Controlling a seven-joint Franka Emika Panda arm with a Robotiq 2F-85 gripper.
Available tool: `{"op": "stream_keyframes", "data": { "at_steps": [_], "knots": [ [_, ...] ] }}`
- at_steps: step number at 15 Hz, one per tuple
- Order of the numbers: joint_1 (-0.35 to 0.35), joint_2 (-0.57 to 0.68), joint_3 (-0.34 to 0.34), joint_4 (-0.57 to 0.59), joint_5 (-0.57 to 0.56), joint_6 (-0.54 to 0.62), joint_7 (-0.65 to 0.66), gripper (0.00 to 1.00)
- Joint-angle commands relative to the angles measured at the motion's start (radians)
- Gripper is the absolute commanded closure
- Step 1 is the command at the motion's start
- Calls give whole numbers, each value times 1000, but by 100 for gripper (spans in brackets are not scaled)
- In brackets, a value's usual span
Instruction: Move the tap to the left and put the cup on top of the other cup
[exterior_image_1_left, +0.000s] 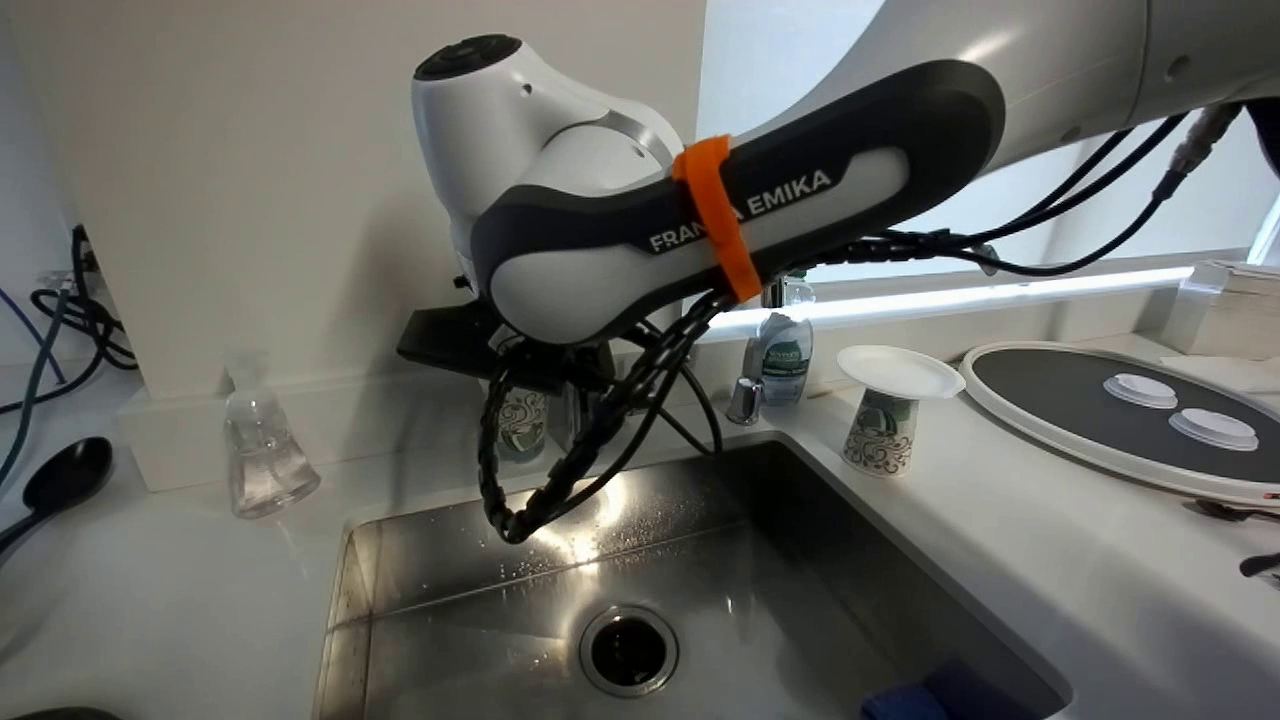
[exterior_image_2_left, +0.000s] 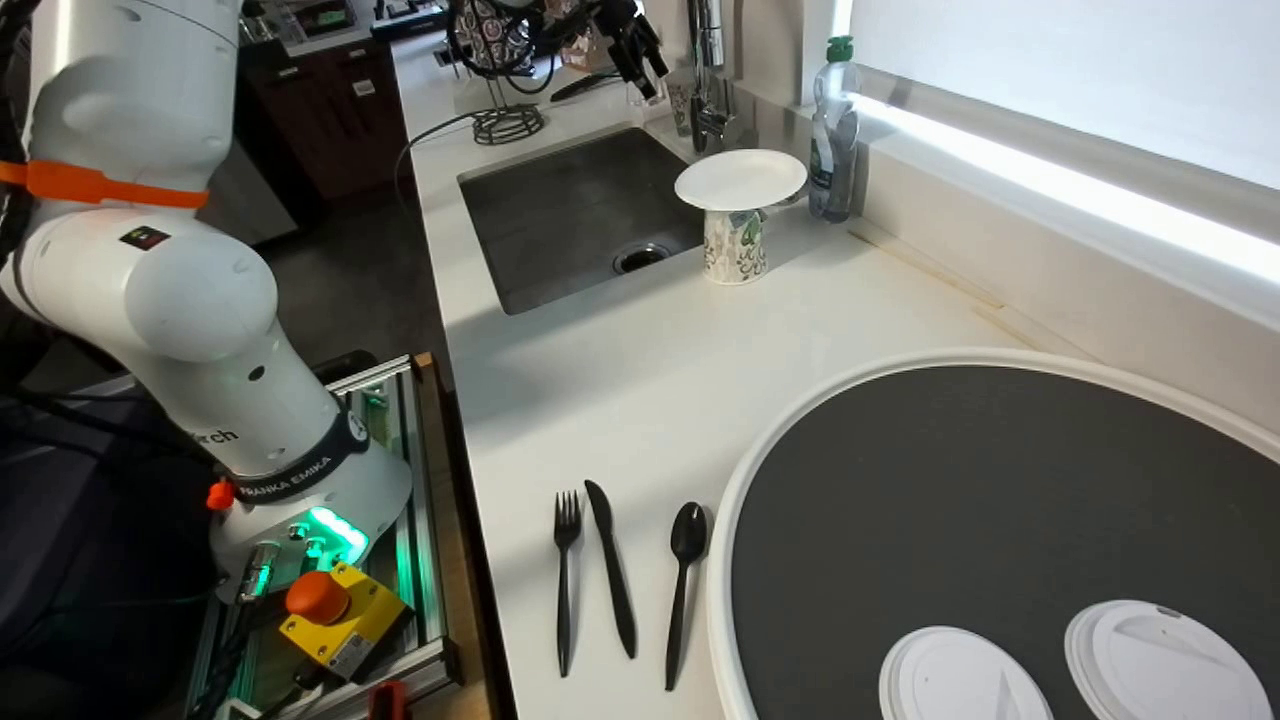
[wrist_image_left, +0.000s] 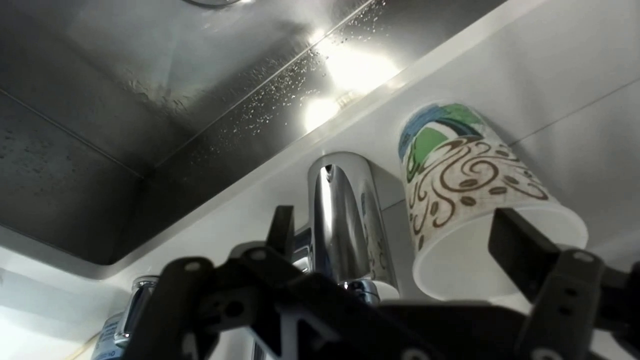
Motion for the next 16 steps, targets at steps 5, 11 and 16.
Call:
{"op": "stream_keyframes", "data": {
  "at_steps": [5,11,16],
  "knots": [
    [19,60,-25,84,-12,-26,83,0],
    [25,84,-31,117,-8,-32,99,37],
    [24,98,-29,134,-5,-35,102,42]
  ]
}}
